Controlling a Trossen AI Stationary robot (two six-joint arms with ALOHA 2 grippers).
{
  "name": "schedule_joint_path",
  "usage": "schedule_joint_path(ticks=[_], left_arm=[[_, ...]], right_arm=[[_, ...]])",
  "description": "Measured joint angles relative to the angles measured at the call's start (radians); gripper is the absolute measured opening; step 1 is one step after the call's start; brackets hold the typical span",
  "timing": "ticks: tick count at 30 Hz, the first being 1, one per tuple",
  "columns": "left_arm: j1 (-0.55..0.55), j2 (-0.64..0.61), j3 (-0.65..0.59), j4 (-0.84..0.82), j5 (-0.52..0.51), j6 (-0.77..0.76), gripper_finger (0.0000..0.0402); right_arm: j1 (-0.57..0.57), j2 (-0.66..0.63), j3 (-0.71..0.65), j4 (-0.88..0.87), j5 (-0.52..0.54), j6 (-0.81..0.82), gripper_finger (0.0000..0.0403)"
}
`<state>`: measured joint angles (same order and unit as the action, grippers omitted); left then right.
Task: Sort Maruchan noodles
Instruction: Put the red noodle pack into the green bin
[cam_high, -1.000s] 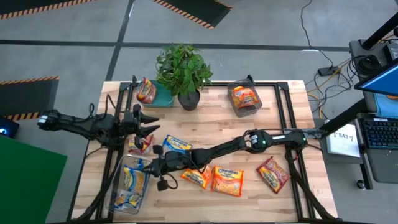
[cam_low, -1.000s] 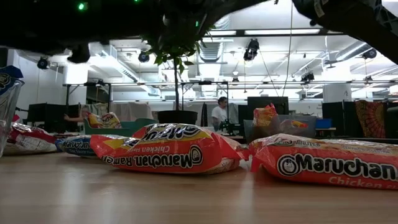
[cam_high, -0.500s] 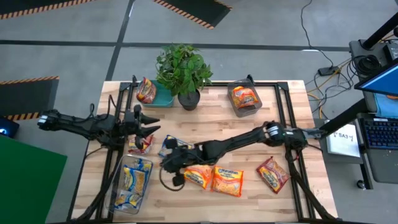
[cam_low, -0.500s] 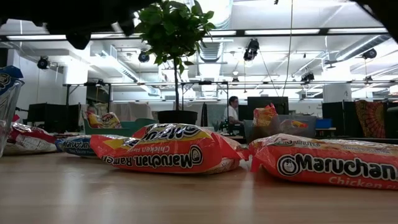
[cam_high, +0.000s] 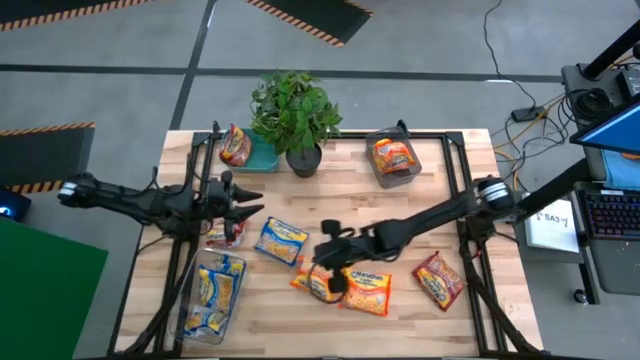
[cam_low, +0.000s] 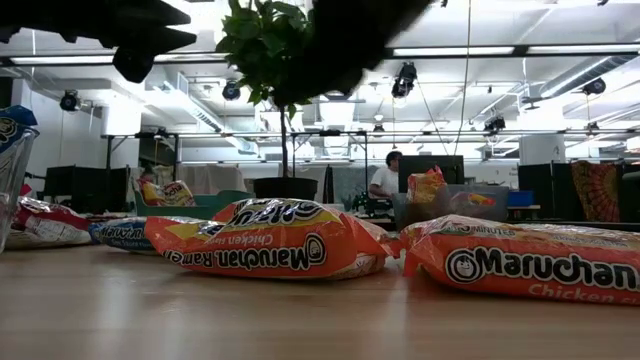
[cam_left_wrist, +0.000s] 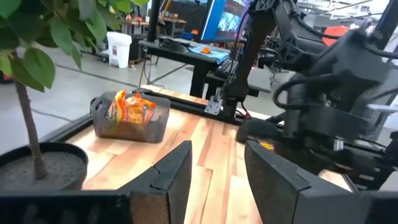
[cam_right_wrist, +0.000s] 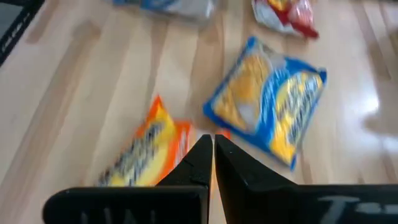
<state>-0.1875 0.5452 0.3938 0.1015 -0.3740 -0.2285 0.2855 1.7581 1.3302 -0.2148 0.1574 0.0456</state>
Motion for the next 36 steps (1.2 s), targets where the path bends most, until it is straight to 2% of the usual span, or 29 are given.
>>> schedule_joint_path(ticks=[6,10,14,19,24,28,36], left_arm=[[0.0,0.121,0.054,-0.035,0.0,-0.09,0.0126],[0.0,0.219,0.11,-0.143,-0.01,-0.221,0.0122],[0.0,0.329,0.192,-0.405,-0.012,-0.415,0.0117],[0.0,0.468,0.351,-0.85,-0.01,-0.667,0.0111],[0.0,0.608,0.477,-1.14,0.033,-0.793,0.0102],[0.0,0.709,0.531,-1.233,0.104,-0.836,0.009],[0.0,0.866,0.57,-1.246,0.156,-0.839,0.009]], right_arm=[[-0.002,-0.138,-0.183,0.014,0.011,-0.007,0.0009],[-0.002,-0.227,-0.292,0.059,0.079,-0.045,0.0009],[-0.003,-0.307,-0.407,0.162,0.12,-0.093,0.0009],[-0.013,-0.403,-0.508,0.309,0.132,-0.172,0.0009],[-0.034,-0.497,-0.545,0.364,0.134,-0.26,0.0009],[-0.048,-0.572,-0.546,0.362,0.134,-0.33,0.0009],[-0.053,-0.71,-0.546,0.339,0.132,-0.387,0.0009]])
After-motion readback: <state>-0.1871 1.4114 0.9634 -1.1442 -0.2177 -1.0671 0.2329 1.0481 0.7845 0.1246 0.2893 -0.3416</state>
